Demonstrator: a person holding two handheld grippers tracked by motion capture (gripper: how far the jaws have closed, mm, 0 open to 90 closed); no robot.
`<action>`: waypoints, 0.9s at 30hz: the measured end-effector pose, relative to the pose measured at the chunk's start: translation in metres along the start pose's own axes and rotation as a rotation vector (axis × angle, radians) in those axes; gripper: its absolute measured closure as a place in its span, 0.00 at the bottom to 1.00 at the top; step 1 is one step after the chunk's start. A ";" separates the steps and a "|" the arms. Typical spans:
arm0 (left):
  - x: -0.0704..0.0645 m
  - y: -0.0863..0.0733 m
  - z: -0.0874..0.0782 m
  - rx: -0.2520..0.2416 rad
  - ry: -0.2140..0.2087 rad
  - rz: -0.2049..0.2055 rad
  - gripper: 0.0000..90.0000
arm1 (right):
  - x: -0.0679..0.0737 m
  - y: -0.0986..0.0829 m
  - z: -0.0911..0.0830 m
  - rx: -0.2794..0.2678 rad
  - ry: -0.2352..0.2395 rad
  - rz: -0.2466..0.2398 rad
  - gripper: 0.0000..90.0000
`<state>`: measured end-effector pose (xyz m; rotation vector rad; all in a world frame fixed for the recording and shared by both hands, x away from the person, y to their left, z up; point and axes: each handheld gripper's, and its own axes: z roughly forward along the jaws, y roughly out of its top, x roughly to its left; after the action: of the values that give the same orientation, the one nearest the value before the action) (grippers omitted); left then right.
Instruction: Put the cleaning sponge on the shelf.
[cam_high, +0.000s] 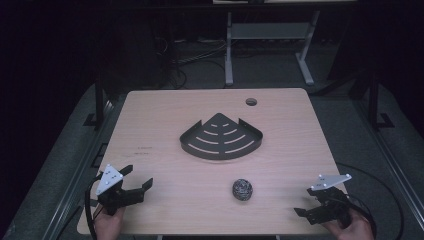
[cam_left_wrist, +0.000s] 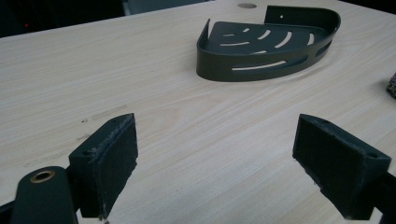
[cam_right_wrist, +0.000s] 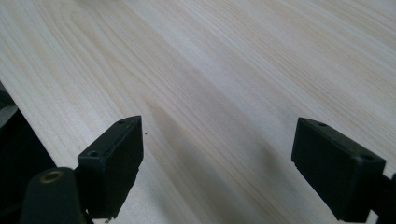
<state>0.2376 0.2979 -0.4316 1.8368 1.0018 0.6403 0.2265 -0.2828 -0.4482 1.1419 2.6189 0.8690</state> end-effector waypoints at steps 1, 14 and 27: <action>0.000 0.000 0.000 0.000 0.000 0.003 0.15 | 0.000 0.001 0.000 0.001 0.000 -0.005 0.18; 0.000 -0.001 -0.003 -0.008 -0.008 0.001 0.15 | 0.013 0.015 0.004 0.004 0.027 -0.054 0.18; -0.001 -0.002 -0.004 -0.008 -0.004 0.000 0.15 | 0.019 0.030 0.005 0.012 0.055 -0.089 0.18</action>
<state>0.2334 0.2994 -0.4313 1.8302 0.9958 0.6395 0.2334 -0.2509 -0.4334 1.0091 2.6994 0.8811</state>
